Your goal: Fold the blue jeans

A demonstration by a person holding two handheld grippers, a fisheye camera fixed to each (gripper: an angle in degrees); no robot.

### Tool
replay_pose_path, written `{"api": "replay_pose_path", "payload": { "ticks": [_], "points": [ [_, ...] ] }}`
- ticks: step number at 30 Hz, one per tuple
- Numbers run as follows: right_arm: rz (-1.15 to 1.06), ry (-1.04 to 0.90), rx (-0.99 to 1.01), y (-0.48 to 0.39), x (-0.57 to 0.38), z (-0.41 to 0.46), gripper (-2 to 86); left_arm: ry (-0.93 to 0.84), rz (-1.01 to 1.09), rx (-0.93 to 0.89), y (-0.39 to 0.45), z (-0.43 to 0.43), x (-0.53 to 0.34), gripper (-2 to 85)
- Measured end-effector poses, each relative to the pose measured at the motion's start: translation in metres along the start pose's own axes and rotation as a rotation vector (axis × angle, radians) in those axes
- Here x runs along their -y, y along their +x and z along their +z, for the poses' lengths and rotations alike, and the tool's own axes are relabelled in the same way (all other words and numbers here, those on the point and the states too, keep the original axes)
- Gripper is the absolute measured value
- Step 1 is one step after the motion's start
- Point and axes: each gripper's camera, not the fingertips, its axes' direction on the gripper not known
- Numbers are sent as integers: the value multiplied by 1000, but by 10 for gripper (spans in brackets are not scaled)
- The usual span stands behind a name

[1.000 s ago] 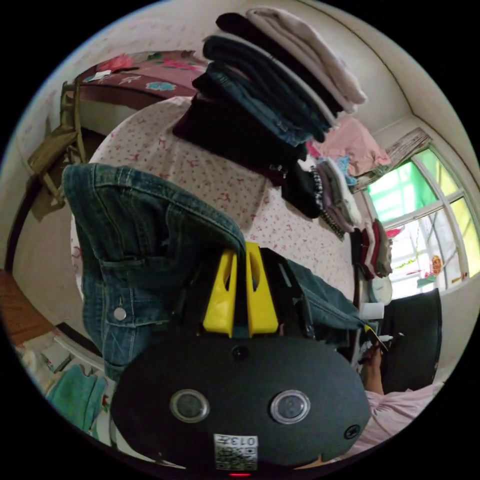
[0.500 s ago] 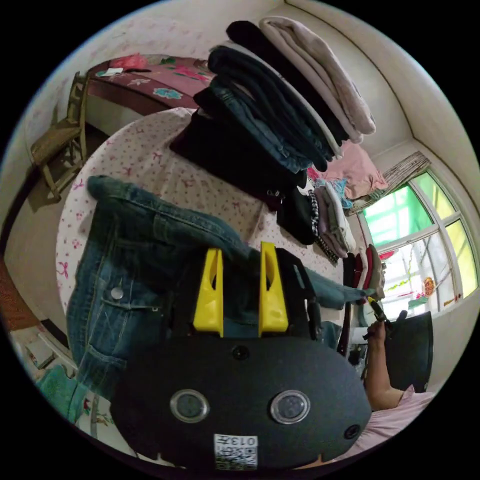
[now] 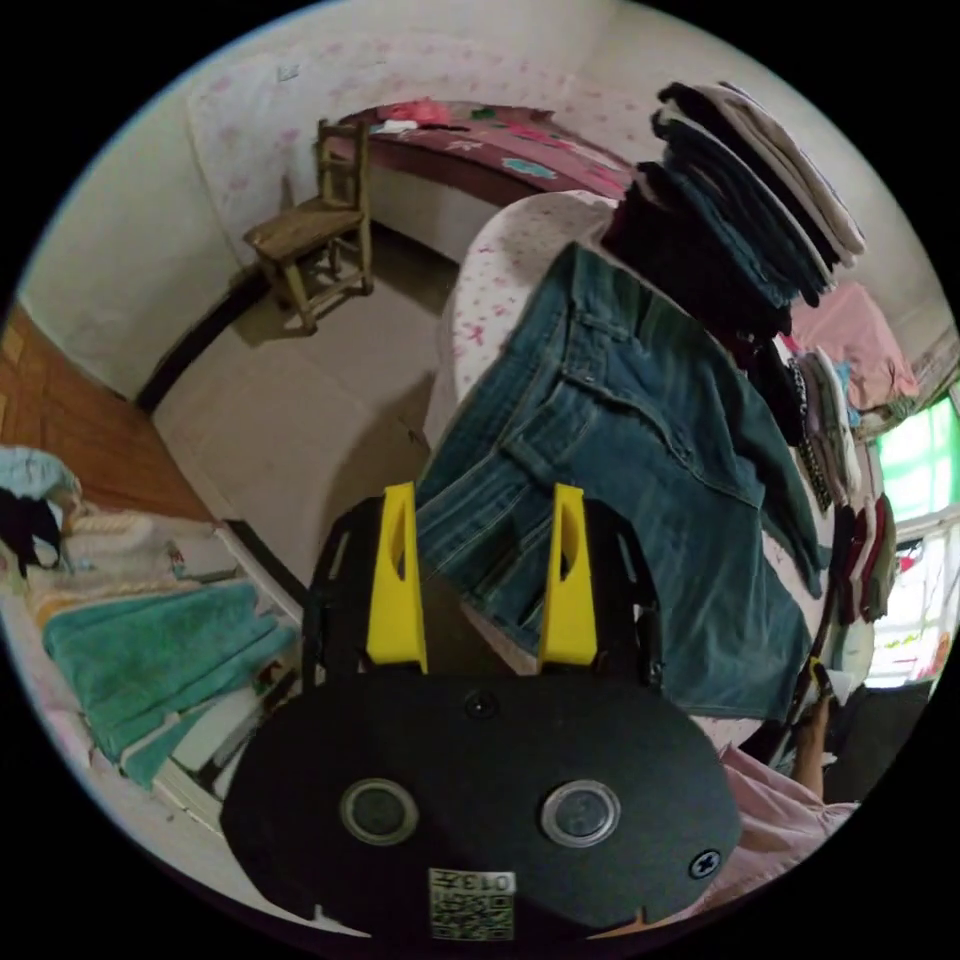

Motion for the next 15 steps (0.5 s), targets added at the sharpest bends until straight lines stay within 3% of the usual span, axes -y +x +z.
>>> {"api": "replay_pose_path", "payload": {
  "ticks": [6,10,15],
  "points": [
    [7,-86,-15,1,22,37,97,-102,-223,-237,-49,17,-25,206],
    [-12,-66,-70,-10,26,40,58,-143,-359,-478,-67,40,-35,156],
    [-163,-141,-158,-42,39,41,34,-193,-307,-374,-54,28,-25,67]
  ]
}}
